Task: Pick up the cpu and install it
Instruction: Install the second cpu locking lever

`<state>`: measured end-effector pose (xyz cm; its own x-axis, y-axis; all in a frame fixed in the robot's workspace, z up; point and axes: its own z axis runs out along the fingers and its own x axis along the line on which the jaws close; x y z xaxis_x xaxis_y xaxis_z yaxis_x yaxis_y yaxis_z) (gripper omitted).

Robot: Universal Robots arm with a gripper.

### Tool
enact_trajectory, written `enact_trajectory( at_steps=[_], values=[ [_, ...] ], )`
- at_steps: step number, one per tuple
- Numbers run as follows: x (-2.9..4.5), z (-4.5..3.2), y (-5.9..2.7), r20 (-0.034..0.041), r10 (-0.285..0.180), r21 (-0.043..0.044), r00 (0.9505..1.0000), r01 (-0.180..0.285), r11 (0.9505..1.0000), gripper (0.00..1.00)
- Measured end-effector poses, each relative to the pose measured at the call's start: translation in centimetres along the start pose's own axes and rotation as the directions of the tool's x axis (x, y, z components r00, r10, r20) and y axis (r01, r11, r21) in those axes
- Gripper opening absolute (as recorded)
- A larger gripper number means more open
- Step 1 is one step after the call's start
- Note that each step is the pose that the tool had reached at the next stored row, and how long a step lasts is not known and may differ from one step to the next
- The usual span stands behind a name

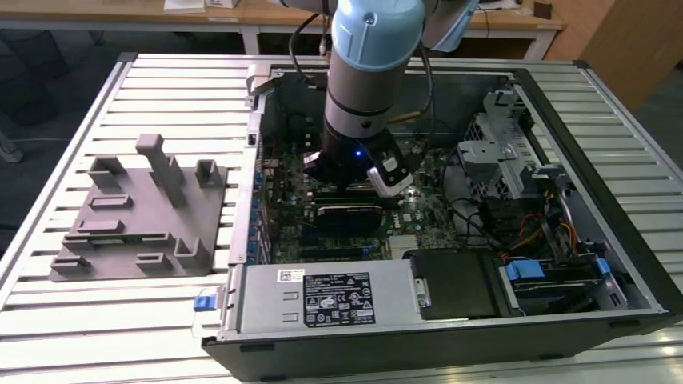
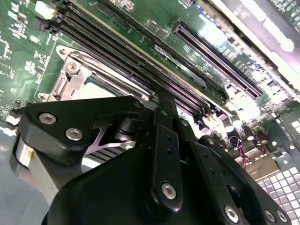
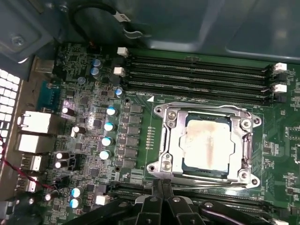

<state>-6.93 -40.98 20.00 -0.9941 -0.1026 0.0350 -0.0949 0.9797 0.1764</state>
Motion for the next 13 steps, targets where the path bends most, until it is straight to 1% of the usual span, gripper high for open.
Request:
enact_trajectory(
  at_steps=[3,7,13],
  values=[
    [0.28,0.08,-0.04,0.0039,-0.002,-0.0096,1.0,0.002,1.0,0.11],
    [0.35,0.29,-0.07,0.0089,-0.005,-0.0278,1.0,0.005,0.9996,0.11],
    [0.43,0.55,-0.11,0.0145,-0.008,-0.0528,0.9999,0.009,0.9986,0.11]
  ],
)
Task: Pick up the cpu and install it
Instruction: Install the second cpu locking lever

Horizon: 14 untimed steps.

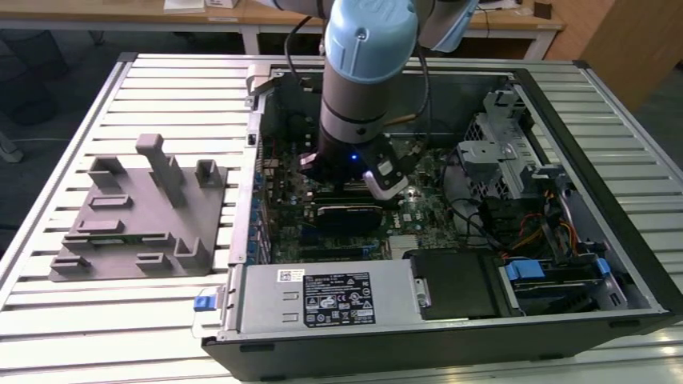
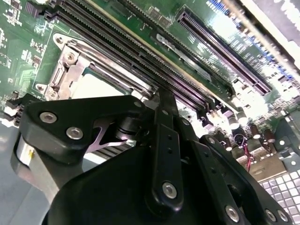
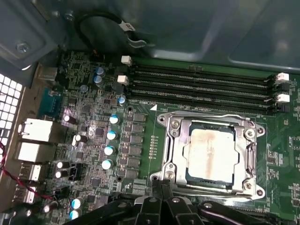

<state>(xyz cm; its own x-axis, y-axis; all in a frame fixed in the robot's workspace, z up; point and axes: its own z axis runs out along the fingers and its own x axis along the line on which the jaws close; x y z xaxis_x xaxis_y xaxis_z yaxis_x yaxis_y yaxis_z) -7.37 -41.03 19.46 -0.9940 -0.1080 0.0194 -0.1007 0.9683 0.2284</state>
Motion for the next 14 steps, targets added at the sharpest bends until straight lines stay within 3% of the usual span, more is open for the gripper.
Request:
enact_trajectory(
  at_steps=[8,14],
  values=[
    [0.56,0.33,-0.01,0.0086,-0.006,-0.0326,0.9999,0.006,0.9994,0.11],
    [0.58,0.38,0.0,0.0094,-0.006,-0.0366,0.9999,0.007,0.9993,0.11]
  ],
)
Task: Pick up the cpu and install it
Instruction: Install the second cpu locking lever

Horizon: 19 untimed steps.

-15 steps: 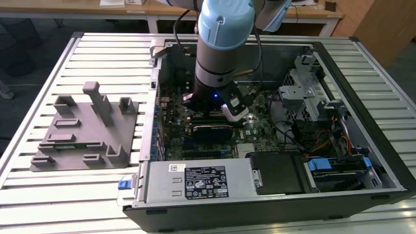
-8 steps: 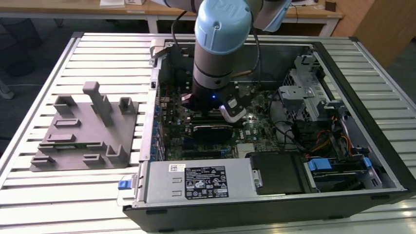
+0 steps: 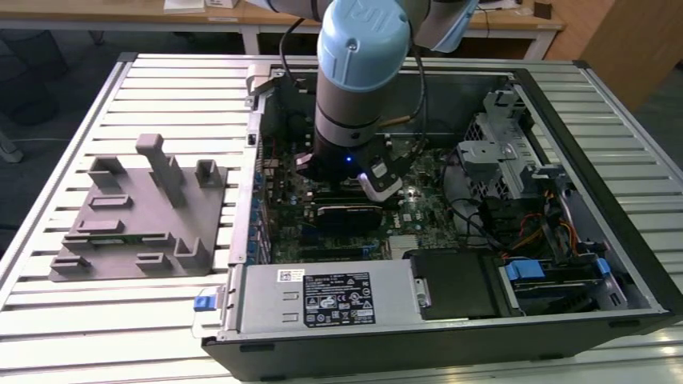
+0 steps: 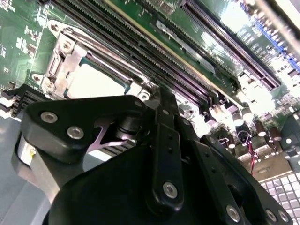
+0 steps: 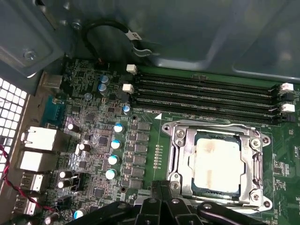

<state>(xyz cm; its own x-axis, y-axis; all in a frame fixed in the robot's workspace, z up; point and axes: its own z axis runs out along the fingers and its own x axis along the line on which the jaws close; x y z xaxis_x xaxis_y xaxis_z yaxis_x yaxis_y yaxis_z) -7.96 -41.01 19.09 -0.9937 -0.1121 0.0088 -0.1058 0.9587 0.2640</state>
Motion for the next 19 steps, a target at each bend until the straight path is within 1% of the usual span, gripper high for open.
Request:
enact_trajectory(
  at_steps=[4,5,8,10,14,19],
  values=[
    [0.0,-0.1,0.04,0.0004,0.0,-0.0002,1.0,0.0,1.0,0.11],
    [0.01,-1.02,0.28,0.0002,0.0,0.0,1.0,0.0,1.0,0.11],
    [0.02,-1.62,0.45,0.0002,0.0,0.0,1.0,0.0,1.0,0.11],
    [0.02,-1.97,0.54,0.0001,0.0,0.0001,1.0,0.0,1.0,0.11],
    [0.03,-2.3,0.63,0.0003,0.0,-0.0001,1.0,0.0,1.0,0.11],
    [0.03,-2.92,0.81,0.0004,0.0,0.0,1.0,0.0,1.0,0.11]
  ],
)
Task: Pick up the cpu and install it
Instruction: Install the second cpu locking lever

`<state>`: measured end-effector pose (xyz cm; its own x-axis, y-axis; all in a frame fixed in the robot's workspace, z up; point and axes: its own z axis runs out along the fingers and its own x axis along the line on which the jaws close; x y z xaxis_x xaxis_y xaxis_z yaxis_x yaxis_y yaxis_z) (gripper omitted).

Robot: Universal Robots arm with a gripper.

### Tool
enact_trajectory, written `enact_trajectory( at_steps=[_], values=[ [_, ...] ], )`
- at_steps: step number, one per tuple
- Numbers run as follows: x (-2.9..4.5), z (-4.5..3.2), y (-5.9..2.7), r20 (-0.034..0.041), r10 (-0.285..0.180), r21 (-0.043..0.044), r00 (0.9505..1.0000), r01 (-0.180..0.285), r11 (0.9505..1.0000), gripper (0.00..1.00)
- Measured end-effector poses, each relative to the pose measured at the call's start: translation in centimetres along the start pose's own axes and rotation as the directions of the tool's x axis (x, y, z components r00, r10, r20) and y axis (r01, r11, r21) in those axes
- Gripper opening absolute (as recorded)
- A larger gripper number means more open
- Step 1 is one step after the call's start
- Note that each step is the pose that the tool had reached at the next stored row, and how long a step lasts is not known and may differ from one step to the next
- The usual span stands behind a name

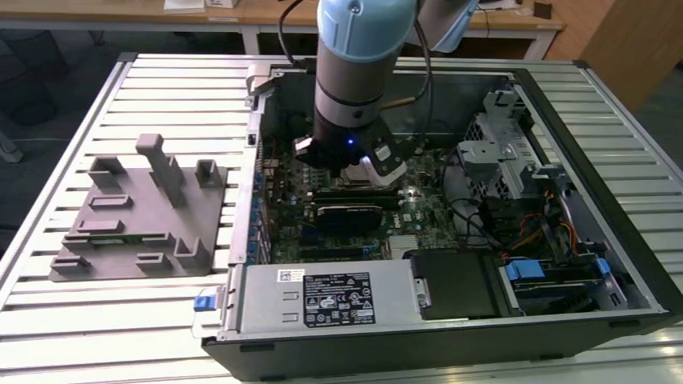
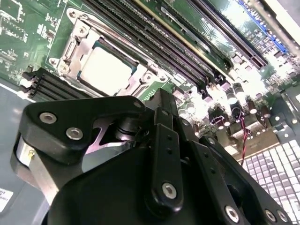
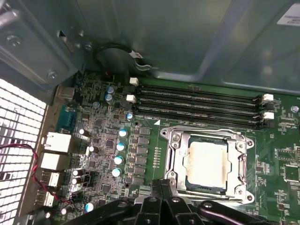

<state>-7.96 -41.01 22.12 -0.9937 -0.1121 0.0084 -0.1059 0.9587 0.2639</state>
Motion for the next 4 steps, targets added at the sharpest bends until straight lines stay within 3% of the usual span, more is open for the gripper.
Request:
enact_trajectory(
  at_steps=[4],
  values=[
    [0.01,-0.57,0.16,0.0,0.0,0.0,1.0,0.0,1.0,0.11]
  ],
)
